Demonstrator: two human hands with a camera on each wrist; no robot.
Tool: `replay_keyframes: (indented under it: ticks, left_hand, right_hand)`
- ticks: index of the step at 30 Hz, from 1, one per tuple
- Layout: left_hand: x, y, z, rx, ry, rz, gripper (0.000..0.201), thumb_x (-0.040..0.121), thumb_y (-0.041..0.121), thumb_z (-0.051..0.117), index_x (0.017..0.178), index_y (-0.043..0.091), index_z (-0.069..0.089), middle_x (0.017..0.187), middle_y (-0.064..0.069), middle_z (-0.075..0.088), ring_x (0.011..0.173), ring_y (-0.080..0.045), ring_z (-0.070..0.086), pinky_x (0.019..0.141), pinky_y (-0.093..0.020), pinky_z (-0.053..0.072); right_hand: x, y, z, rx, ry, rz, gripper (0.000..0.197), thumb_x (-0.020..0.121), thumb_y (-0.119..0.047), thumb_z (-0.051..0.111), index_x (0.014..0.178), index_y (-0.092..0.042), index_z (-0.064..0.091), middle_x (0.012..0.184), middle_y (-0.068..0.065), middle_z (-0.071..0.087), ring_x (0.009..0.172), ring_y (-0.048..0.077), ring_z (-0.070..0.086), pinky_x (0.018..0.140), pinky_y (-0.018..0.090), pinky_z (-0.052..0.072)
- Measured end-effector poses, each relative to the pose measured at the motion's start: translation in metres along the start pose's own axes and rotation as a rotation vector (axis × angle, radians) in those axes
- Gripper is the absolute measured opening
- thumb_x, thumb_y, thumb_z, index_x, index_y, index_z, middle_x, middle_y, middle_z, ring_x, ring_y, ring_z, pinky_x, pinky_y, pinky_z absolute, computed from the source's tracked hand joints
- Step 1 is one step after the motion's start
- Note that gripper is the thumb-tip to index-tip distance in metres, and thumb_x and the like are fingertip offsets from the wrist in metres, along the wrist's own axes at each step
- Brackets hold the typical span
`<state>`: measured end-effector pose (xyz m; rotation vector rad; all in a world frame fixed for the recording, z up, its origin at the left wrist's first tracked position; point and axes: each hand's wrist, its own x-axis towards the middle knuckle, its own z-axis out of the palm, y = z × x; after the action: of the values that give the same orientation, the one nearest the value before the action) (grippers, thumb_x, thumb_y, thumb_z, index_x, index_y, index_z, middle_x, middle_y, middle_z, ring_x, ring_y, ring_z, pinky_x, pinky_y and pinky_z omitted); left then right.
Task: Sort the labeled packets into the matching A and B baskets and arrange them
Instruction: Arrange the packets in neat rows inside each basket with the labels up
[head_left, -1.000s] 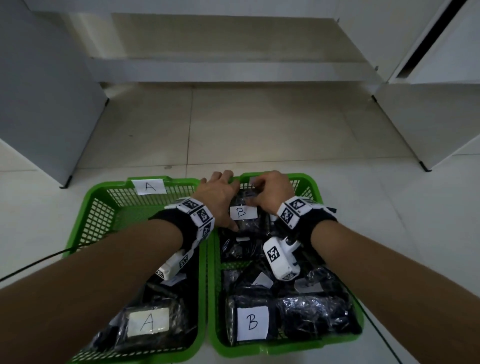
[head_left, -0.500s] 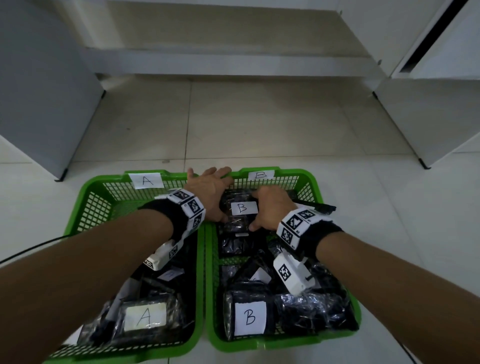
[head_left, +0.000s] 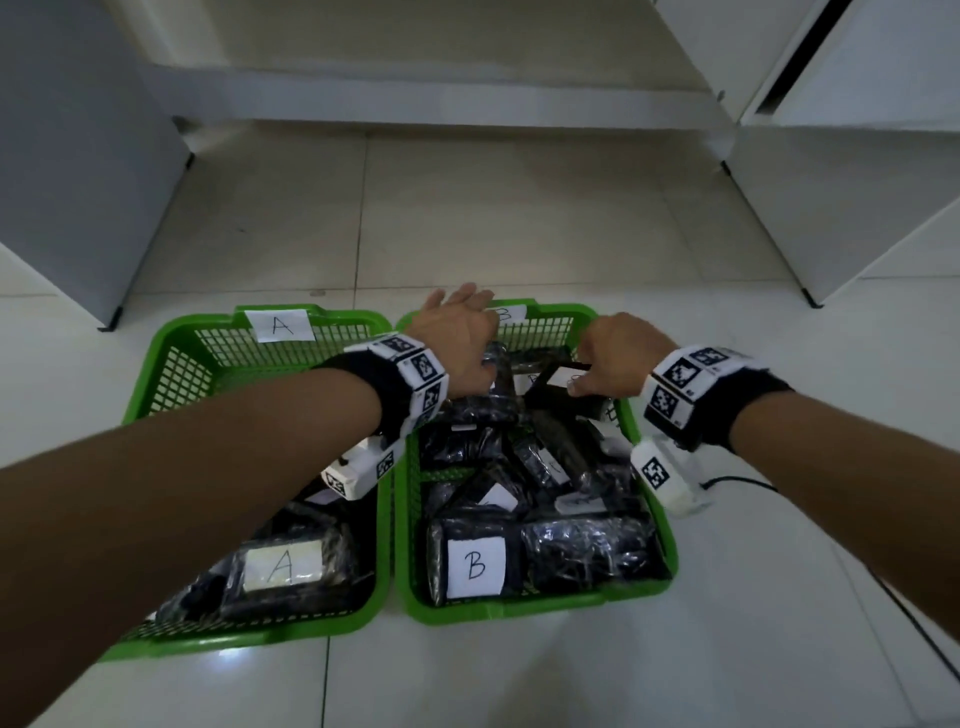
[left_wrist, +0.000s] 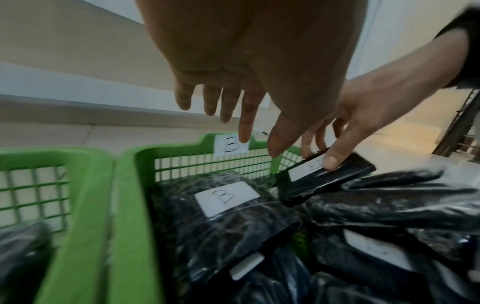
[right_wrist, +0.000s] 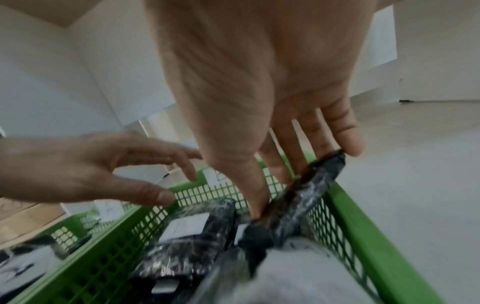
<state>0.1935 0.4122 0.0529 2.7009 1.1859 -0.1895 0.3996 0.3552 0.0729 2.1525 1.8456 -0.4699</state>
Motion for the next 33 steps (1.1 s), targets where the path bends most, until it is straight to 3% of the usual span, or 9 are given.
replay_keyframes:
  ticks: [3, 6, 11, 16, 21, 24, 27, 30, 33]
  left_hand:
    - [0.001, 0.021, -0.002, -0.038, 0.007, 0.082, 0.038, 0.083, 0.035, 0.062, 0.113, 0.011, 0.064, 0.133, -0.012, 0.054, 0.123, -0.031, 0.051, 0.092, -0.039, 0.049]
    - [-0.002, 0.028, -0.004, -0.09, -0.008, 0.079, 0.022, 0.082, 0.028, 0.059, 0.096, 0.013, 0.065, 0.103, -0.006, 0.061, 0.092, -0.027, 0.061, 0.068, -0.035, 0.054]
    - [-0.007, 0.027, 0.004, -0.293, -0.021, -0.048, 0.018, 0.086, 0.02, 0.061, 0.099, 0.016, 0.073, 0.102, -0.005, 0.072, 0.094, -0.024, 0.067, 0.078, -0.028, 0.053]
    - [-0.011, 0.021, 0.019, -0.639, 0.003, -0.226, 0.016, 0.093, 0.025, 0.061, 0.096, 0.017, 0.075, 0.098, 0.0, 0.074, 0.091, -0.019, 0.068, 0.084, -0.028, 0.053]
    - [-0.015, 0.03, 0.015, -1.465, -0.212, -0.504, 0.041, 0.093, 0.04, 0.065, 0.115, 0.006, 0.061, 0.105, -0.017, 0.073, 0.086, -0.031, 0.074, 0.071, -0.042, 0.061]
    - [-0.016, 0.034, 0.01, -1.615, -0.081, -0.503, 0.026, 0.096, 0.015, 0.063, 0.117, -0.001, 0.059, 0.096, -0.019, 0.073, 0.076, -0.028, 0.074, 0.067, -0.041, 0.063]
    - [-0.009, 0.033, 0.006, -1.62, 0.079, -0.534, 0.015, 0.095, 0.0, 0.06, 0.109, -0.006, 0.061, 0.08, -0.019, 0.068, 0.058, -0.02, 0.07, 0.066, -0.037, 0.062]
    - [-0.003, 0.029, 0.003, -1.531, 0.081, -0.49, 0.012, 0.093, -0.001, 0.062, 0.104, -0.005, 0.063, 0.084, -0.02, 0.069, 0.06, -0.02, 0.069, 0.067, -0.036, 0.062]
    - [0.0, 0.02, 0.009, -0.869, 0.071, -0.326, 0.01, 0.084, 0.013, 0.074, 0.094, 0.013, 0.075, 0.096, -0.001, 0.075, 0.085, -0.017, 0.071, 0.079, -0.031, 0.06]
  right_hand:
    - [-0.005, 0.002, 0.01, 0.074, 0.042, -0.007, 0.051, 0.078, -0.041, 0.084, 0.106, -0.002, 0.066, 0.1, 0.009, 0.068, 0.087, 0.026, 0.066, 0.072, 0.031, 0.055]
    - [0.005, 0.007, 0.004, 0.228, 0.034, 0.093, 0.04, 0.078, -0.025, 0.084, 0.105, 0.0, 0.068, 0.097, 0.006, 0.07, 0.086, 0.023, 0.068, 0.078, 0.034, 0.059]
    - [0.006, 0.021, -0.004, 0.292, -0.083, 0.121, 0.024, 0.079, -0.021, 0.085, 0.083, -0.001, 0.071, 0.079, 0.009, 0.071, 0.075, 0.025, 0.07, 0.07, 0.031, 0.057]
    - [0.008, 0.035, -0.018, 0.492, -0.138, 0.172, 0.031, 0.081, -0.01, 0.08, 0.107, 0.006, 0.073, 0.097, 0.016, 0.077, 0.095, 0.032, 0.075, 0.093, 0.047, 0.058]
    - [-0.004, 0.029, -0.021, 1.191, -0.153, 0.202, 0.028, 0.089, 0.018, 0.057, 0.111, 0.002, 0.065, 0.108, 0.018, 0.07, 0.087, 0.028, 0.068, 0.079, 0.035, 0.061]
    - [-0.015, 0.015, -0.012, 1.464, -0.219, 0.161, 0.036, 0.088, 0.026, 0.05, 0.102, -0.004, 0.065, 0.104, 0.02, 0.073, 0.09, 0.031, 0.07, 0.072, 0.035, 0.063]
    - [-0.018, 0.015, -0.012, 1.492, -0.184, 0.133, 0.029, 0.088, 0.02, 0.056, 0.103, -0.003, 0.064, 0.098, 0.019, 0.075, 0.084, 0.031, 0.073, 0.069, 0.04, 0.064]
    - [-0.013, 0.016, -0.016, 1.477, -0.015, 0.18, 0.034, 0.09, 0.006, 0.067, 0.12, -0.007, 0.056, 0.1, 0.019, 0.074, 0.074, 0.028, 0.074, 0.059, 0.039, 0.062]
    - [0.007, 0.017, -0.01, 1.153, 0.204, 0.273, 0.045, 0.083, -0.002, 0.078, 0.12, -0.009, 0.054, 0.104, 0.017, 0.07, 0.074, 0.028, 0.072, 0.057, 0.036, 0.059]
